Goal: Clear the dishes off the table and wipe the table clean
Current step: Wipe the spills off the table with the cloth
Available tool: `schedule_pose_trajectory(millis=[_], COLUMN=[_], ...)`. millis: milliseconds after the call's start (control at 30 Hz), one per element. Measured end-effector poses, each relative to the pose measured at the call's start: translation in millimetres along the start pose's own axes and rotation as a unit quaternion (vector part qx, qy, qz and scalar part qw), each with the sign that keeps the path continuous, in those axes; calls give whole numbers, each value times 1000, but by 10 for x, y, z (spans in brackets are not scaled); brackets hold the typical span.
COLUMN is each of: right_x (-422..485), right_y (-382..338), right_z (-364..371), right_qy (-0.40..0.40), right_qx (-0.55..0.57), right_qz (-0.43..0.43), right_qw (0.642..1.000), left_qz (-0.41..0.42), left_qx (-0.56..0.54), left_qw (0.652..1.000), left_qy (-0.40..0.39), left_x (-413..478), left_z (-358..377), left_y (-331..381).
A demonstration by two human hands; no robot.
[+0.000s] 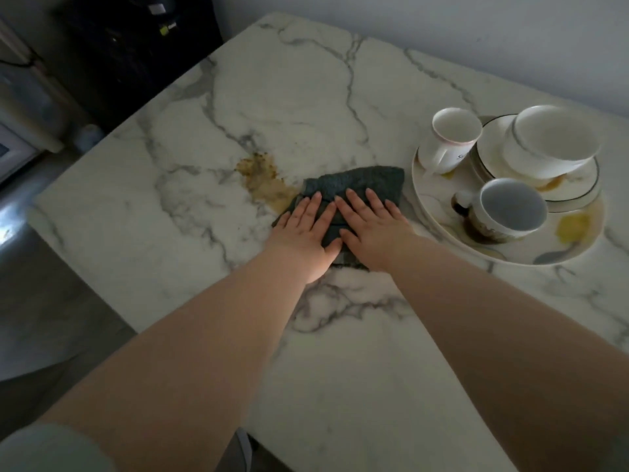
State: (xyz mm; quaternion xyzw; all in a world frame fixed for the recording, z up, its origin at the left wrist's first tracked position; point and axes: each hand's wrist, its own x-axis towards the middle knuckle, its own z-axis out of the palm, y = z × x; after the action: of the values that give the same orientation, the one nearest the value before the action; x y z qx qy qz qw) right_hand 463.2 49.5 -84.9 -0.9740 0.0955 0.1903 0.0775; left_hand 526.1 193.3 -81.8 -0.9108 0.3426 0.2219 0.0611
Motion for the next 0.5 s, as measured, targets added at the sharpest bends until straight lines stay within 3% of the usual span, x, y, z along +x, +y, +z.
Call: schedule_pose_trajectory(millis=[500], right_x=[-1799], right_y=[-713], right_z=[780], right_qy=[12], right_qx=[40], right_qz=[59], right_qw=[997], left_qz=[124], left_qx=[-7], left_qw=[992], left_qy=[33], left_x=[-1602], left_z=[838], left_y=[133])
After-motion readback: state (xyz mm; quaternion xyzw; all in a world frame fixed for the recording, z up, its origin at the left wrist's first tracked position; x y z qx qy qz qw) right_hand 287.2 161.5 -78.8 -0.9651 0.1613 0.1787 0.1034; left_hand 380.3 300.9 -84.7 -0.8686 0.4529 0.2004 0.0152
